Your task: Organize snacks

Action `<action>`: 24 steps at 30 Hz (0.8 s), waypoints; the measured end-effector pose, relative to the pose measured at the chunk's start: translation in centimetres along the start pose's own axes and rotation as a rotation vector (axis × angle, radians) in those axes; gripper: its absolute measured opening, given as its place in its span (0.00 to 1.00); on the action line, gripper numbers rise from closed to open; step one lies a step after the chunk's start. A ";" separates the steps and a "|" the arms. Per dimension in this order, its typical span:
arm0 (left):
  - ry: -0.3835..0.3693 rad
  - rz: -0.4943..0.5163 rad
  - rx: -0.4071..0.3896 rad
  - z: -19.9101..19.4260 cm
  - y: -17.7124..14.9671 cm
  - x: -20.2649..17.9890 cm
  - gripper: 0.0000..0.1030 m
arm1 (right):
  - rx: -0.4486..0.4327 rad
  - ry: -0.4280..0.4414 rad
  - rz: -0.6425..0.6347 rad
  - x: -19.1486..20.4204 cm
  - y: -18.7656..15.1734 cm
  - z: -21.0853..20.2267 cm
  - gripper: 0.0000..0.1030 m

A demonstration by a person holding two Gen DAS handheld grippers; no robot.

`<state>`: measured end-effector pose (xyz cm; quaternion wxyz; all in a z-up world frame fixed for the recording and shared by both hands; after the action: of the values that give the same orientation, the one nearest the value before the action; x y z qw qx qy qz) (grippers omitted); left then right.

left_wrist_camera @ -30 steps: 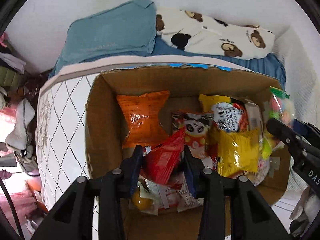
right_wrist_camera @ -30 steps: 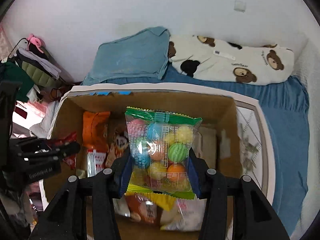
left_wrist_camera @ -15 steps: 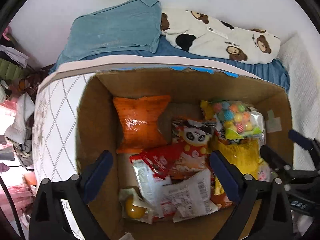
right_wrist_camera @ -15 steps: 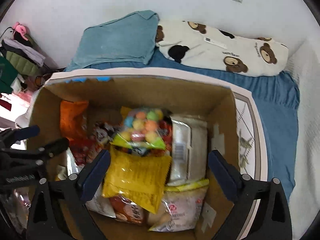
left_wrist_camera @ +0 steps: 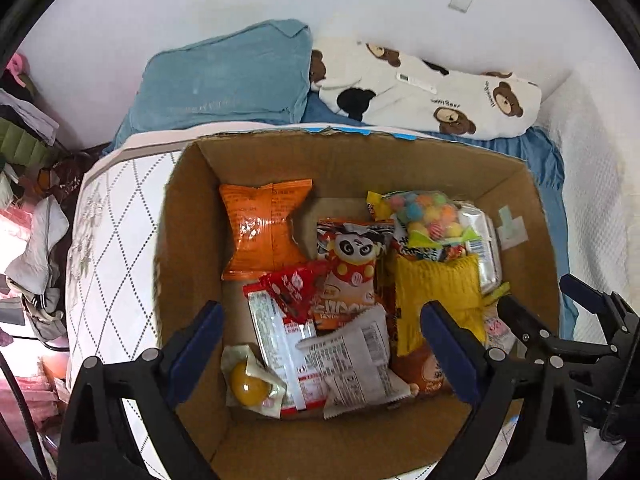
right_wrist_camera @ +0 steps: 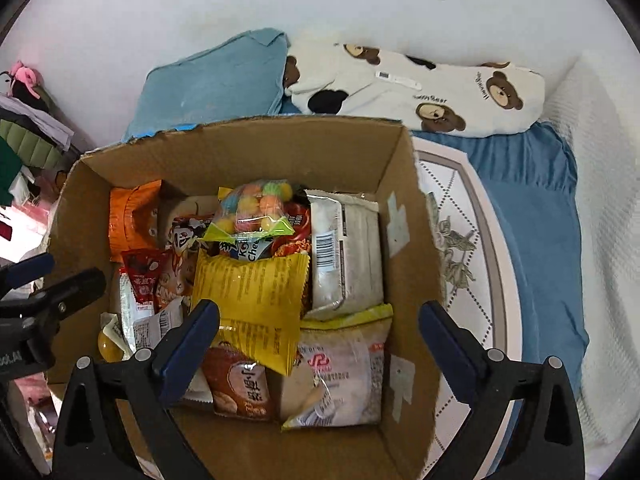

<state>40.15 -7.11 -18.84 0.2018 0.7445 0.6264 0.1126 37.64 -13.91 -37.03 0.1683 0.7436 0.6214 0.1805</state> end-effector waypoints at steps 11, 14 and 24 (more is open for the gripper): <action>0.013 0.017 -0.199 -7.8 -2.3 0.0 0.97 | -0.164 0.002 0.005 -0.4 -2.5 -8.7 0.99; 0.035 0.037 -0.250 -10.3 -3.1 -0.1 0.97 | -0.211 0.008 0.007 -0.3 -3.6 -11.6 0.99; -0.001 0.043 -0.398 -18.7 -7.7 -1.5 0.97 | -0.397 -0.003 -0.001 0.1 -7.5 -22.9 1.00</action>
<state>25.18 -4.61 -5.44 0.3429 0.7031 0.5757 0.2380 20.26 -11.96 -20.50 0.3128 0.6958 0.5737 0.2983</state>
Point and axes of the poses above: each gripper's, at about its wrist camera, not at the fingertips, and z roughly the way its jaws point, x to its left, y to its top, the point moved 10 cm from there along z, roughly the way its jaws point, and after that the axes turned 11 degrees about -x, right-handed, at the moved point
